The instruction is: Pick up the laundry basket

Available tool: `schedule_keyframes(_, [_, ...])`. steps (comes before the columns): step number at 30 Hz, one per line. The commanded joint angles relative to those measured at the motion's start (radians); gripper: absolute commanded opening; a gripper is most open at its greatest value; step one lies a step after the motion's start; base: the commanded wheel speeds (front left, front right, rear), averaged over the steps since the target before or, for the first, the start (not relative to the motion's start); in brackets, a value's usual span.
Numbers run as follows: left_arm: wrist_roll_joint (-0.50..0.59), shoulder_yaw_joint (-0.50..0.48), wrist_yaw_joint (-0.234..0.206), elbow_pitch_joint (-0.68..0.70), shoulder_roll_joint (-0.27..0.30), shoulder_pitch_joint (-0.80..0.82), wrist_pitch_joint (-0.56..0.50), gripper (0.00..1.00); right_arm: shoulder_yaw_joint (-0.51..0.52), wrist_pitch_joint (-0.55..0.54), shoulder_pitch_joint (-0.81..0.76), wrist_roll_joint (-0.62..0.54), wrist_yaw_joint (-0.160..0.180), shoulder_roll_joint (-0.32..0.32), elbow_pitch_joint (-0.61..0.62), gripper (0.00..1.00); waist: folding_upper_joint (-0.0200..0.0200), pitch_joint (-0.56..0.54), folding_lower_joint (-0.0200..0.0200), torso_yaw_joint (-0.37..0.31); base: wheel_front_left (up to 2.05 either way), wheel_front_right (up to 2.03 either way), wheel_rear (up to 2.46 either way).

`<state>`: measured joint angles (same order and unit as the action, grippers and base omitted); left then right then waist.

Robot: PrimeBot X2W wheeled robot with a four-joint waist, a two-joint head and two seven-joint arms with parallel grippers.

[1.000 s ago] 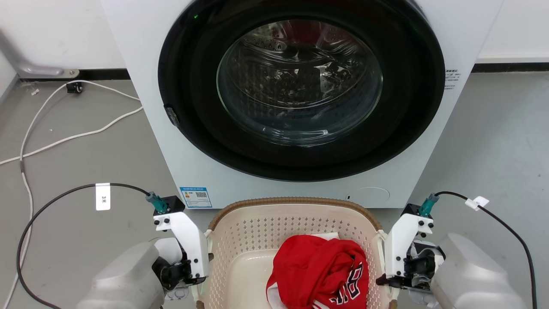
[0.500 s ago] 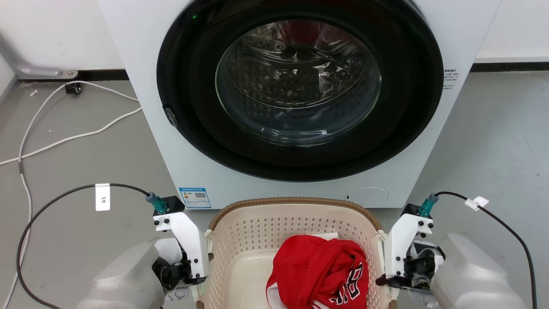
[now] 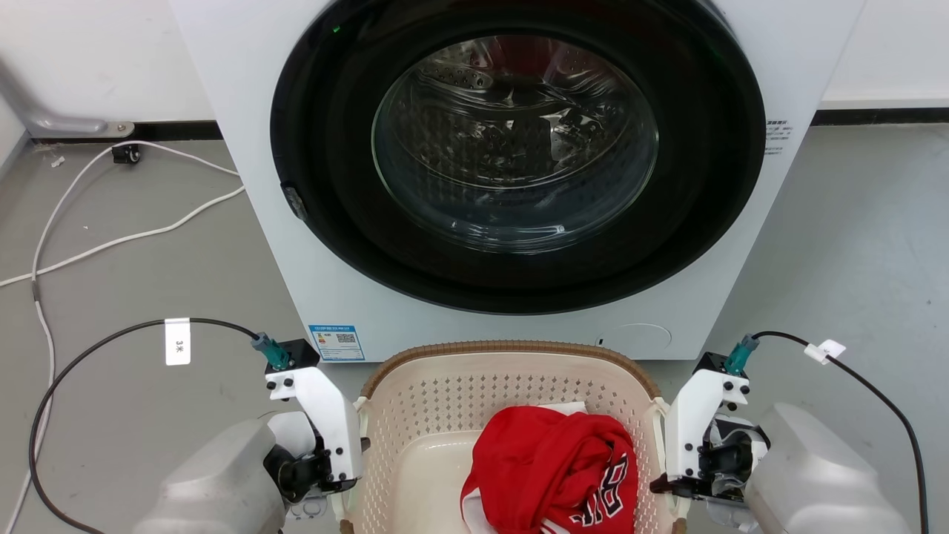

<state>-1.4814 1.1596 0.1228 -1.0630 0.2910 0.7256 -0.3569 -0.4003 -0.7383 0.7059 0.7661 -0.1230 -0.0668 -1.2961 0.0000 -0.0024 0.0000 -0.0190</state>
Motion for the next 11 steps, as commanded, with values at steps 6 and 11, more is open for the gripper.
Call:
schedule_keyframes(6, [-0.012,0.004,0.014,0.023,-0.037,-0.014,0.004,0.00,0.008,0.007,-0.002,0.013,-0.014,0.031,0.014,0.00,0.0000,0.000,0.0000,0.000,0.00,0.00,0.00])
schedule_keyframes(11, [-0.013,0.005,0.014,0.026,-0.037,-0.014,0.005,0.00,0.012,0.008,-0.005,0.012,-0.014,0.031,0.014,0.00,0.0000,0.001,0.0000,0.001,0.00,0.00,0.00])
